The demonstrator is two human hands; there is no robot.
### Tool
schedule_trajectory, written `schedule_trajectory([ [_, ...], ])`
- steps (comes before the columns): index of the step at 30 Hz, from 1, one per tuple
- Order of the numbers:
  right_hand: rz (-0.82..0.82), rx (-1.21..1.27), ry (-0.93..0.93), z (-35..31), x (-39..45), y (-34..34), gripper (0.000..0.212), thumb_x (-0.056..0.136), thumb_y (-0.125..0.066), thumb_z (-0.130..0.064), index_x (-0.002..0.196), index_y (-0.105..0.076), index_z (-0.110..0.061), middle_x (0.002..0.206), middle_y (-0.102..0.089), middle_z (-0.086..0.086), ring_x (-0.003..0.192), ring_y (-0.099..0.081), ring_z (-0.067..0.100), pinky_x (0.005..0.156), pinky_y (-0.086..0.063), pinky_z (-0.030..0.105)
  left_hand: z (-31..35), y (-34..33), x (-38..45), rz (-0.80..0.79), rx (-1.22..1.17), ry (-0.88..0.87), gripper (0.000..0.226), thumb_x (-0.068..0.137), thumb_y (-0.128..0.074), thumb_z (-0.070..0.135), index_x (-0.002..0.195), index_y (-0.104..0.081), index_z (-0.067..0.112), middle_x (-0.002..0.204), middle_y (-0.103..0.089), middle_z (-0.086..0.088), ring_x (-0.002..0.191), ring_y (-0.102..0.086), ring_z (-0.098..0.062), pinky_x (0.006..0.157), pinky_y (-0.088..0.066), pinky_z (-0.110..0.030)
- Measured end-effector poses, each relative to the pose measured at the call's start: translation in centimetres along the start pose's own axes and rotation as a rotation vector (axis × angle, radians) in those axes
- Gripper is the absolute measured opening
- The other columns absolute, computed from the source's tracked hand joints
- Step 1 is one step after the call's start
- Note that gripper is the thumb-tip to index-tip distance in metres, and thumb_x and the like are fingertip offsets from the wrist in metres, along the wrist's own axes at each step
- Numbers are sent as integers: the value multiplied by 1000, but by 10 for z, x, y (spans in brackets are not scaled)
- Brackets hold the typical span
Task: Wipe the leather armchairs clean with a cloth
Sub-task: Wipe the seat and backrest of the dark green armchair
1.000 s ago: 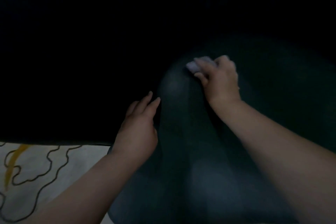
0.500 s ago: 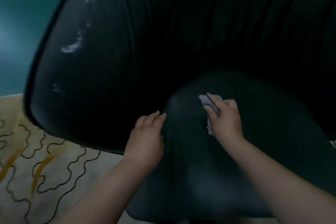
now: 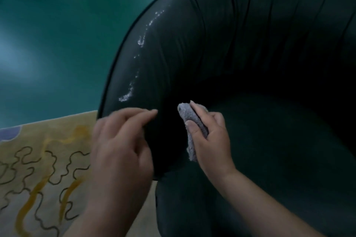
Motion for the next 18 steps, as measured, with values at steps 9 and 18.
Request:
schedule_trajectory([
  [9,43,1,115,-54,-45,-72,41,91,-57,-34,131,-49,-40,102,-42,-6,95,-49,2,87,-37,5,-103,16,31,-339,-215,303,48,89,-60,12,120,-54,48,146,-34,14,119,-45,0,97,-44,-30],
  [18,83,-373,338,-53,-47,-102,37,88,-58,-31,125,-60,-27,95,-48,-2,86,-48,9,76,-48,34,-117,12,34,-396,-358,339,46,92,-52,7,120,-57,44,114,-63,22,110,-56,3,90,-52,-34],
])
Point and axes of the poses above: each hand's wrist, its own x-axis towards the middle knuckle, its own y-axis out of the back of the hand, z = x × y, the point moved 8 cm from there along x, towards the middle knuckle
